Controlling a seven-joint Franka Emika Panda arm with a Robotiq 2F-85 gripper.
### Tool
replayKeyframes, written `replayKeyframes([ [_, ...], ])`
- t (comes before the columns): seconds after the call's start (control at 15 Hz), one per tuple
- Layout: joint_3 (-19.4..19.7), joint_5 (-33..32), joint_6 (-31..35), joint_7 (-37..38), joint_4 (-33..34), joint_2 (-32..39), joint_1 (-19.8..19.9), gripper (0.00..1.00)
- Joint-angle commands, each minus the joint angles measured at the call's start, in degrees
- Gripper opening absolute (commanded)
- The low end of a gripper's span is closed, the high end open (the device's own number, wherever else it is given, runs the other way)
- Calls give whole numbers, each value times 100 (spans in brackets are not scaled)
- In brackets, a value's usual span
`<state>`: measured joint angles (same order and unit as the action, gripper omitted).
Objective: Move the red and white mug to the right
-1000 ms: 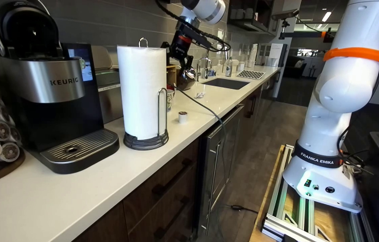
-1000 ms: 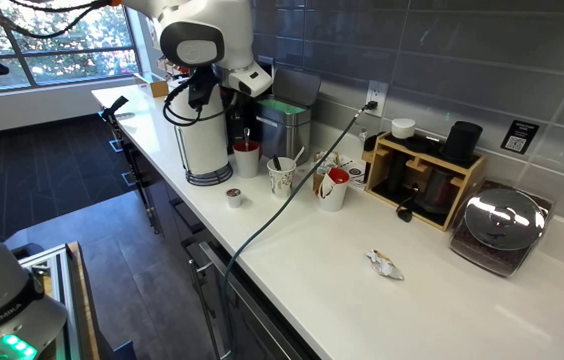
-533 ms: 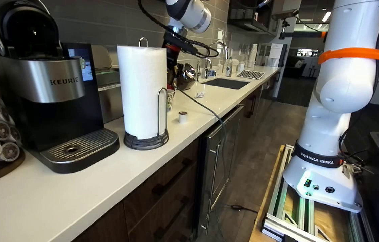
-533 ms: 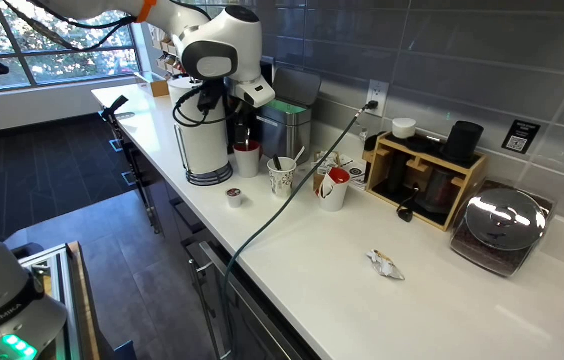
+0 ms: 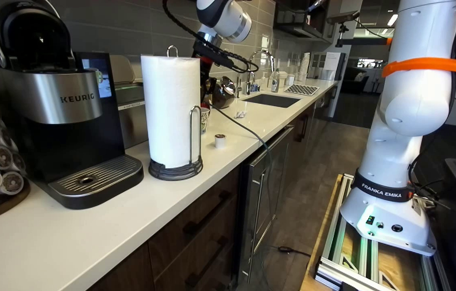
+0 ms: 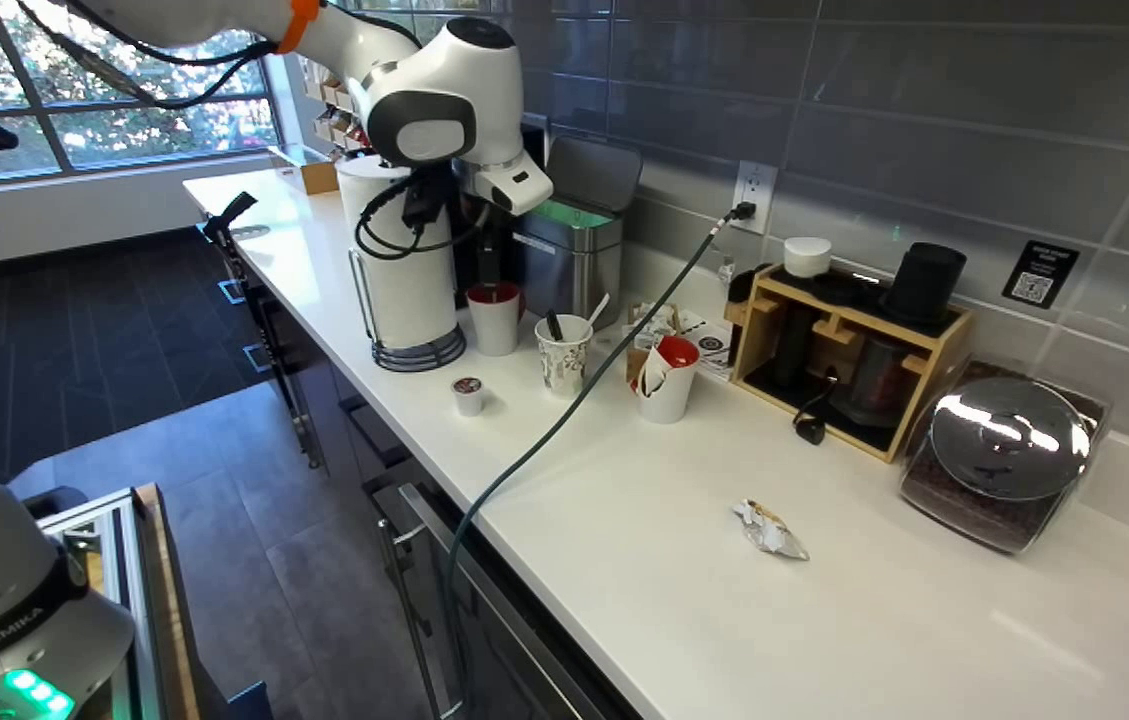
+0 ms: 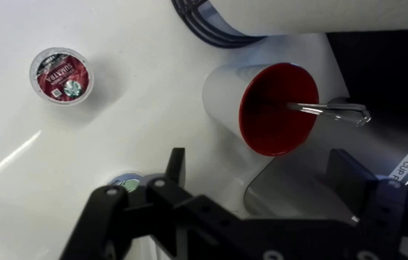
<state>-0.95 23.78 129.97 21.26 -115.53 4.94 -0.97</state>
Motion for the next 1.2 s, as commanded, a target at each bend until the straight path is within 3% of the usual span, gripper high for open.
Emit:
replayKeyframes([
  [0.0,-61,-38,153,88,260,414,-71,100],
  [0.93,2,-314,127,488,1059,1515,-249,97],
  [1.07,74,-503,130,690,1084,1560,-289,83],
  [1.13,100,-592,114,782,1097,1579,-301,69],
])
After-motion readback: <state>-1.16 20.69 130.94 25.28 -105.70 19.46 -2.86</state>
